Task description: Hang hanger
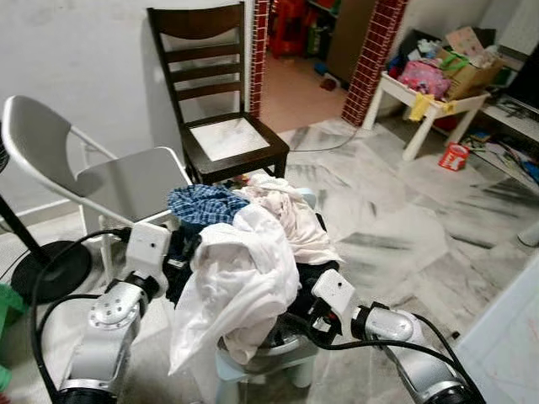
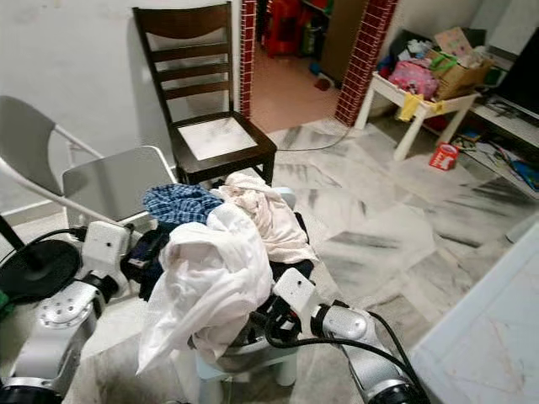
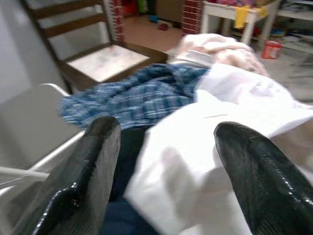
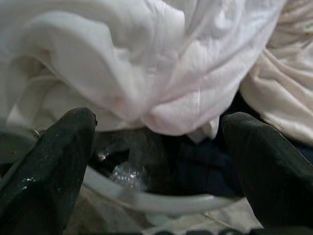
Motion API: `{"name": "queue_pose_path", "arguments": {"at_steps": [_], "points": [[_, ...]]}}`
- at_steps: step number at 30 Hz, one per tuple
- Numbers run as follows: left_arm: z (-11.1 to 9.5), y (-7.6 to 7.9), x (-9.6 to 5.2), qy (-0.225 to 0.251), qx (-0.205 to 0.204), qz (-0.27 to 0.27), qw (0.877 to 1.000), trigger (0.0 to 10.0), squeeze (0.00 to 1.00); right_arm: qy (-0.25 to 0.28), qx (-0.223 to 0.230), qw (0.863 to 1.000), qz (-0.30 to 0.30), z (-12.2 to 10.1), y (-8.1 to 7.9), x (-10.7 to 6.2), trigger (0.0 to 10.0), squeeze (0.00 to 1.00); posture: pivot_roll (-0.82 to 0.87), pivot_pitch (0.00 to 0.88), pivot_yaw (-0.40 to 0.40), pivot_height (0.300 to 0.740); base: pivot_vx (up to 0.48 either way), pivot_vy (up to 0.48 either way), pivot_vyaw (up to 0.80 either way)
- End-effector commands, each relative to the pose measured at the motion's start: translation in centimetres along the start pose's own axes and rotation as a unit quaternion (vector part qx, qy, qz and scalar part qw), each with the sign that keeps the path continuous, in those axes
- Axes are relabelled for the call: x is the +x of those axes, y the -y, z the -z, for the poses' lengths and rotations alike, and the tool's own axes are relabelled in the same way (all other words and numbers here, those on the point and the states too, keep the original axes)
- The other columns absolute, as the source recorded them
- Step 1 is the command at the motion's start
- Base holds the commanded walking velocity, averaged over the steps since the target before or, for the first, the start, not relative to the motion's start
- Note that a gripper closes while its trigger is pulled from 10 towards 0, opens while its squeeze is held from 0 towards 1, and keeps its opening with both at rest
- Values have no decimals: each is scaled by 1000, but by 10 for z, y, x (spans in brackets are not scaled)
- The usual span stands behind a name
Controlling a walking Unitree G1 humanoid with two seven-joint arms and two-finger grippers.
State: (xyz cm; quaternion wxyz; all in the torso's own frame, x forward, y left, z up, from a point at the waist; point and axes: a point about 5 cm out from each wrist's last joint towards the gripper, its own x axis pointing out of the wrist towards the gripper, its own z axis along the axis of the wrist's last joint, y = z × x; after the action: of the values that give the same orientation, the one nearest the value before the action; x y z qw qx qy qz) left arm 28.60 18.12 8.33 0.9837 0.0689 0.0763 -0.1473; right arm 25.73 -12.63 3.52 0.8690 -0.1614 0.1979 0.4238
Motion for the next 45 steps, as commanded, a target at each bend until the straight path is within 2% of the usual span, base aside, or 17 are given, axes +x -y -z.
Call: {"name": "queue_pose_path", "arguments": {"at_steps": [1,5,10,11,12,14,17,22,25,30,31,32,34,37,39,43,45], "points": [[-1,4,6,1,11,15,1000,10000,1000,4,-2,1000,9,-4,1,-2,10000,0,-31,79,-27,740,0,0,0],[-4,12,11,4,18,30,999,10000,1000,6,-3,1000,9,-5,0,-2,10000,0,-33,80,-23,740,0,0,0],[-5,10,15,5,22,29,999,10000,1000,8,-4,1000,12,-6,-1,-3,10000,0,-38,81,-23,740,0,0,0],[-7,11,15,10,28,36,999,10000,965,8,-4,1000,15,-6,0,-4,10000,0,-39,81,-23,740,0,0,0],[-9,12,14,13,35,44,998,10000,714,8,-4,1000,16,-7,0,-4,10000,0,-38,81,-23,740,0,0,0],[-12,16,13,19,46,56,997,10000,0,7,-4,1000,17,-7,1,-4,10000,0,-37,80,-23,740,0,0,0],[-18,23,8,31,69,72,995,10000,0,7,-5,1000,19,-8,2,-3,10000,0,-36,80,-22,740,0,0,0],[-19,35,-5,41,71,76,994,10000,0,8,-5,1000,20,-8,1,-3,10000,0,-31,81,-22,740,0,0,0],[-9,43,-16,31,61,74,995,10000,0,6,-4,1000,19,-6,1,-3,10000,0,-26,82,-25,740,0,0,0],[5,41,-21,9,58,64,996,10000,0,5,-5,1000,17,-7,0,-3,10000,0,-24,82,-29,740,0,0,0],[17,29,-22,-15,69,42,997,10000,0,4,-5,1000,16,-7,2,-2,10000,0,-25,83,-31,740,0,0,0],[17,29,-22,-15,69,42,997,10000,0,4,-5,1000,16,-7,2,-2,10000,0,-25,83,-31,740,0,0,0],[30,0,-23,-47,73,1,996,10000,0,2,-5,1000,17,-6,2,-2,10000,0,-26,83,-34,740,0,0,0],[33,-13,-23,-68,76,-11,995,10000,0,1,-5,1000,16,-5,1,-3,10000,0,-29,85,-34,740,0,0,0],[33,-16,-23,-72,77,-14,994,10000,0,1,-5,1000,16,-5,1,-3,10000,0,-29,85,-34,740,0,0,0],[36,-31,-16,-90,85,-21,992,10000,0,2,-4,1000,17,-6,0,-3,10000,0,-39,90,-30,740,0,0,0],[35,-39,-12,-91,85,-28,992,1922,0,4,-2,1000,20,-5,-1,-3,10000,0,-43,93,-28,740,0,0,0]]}}
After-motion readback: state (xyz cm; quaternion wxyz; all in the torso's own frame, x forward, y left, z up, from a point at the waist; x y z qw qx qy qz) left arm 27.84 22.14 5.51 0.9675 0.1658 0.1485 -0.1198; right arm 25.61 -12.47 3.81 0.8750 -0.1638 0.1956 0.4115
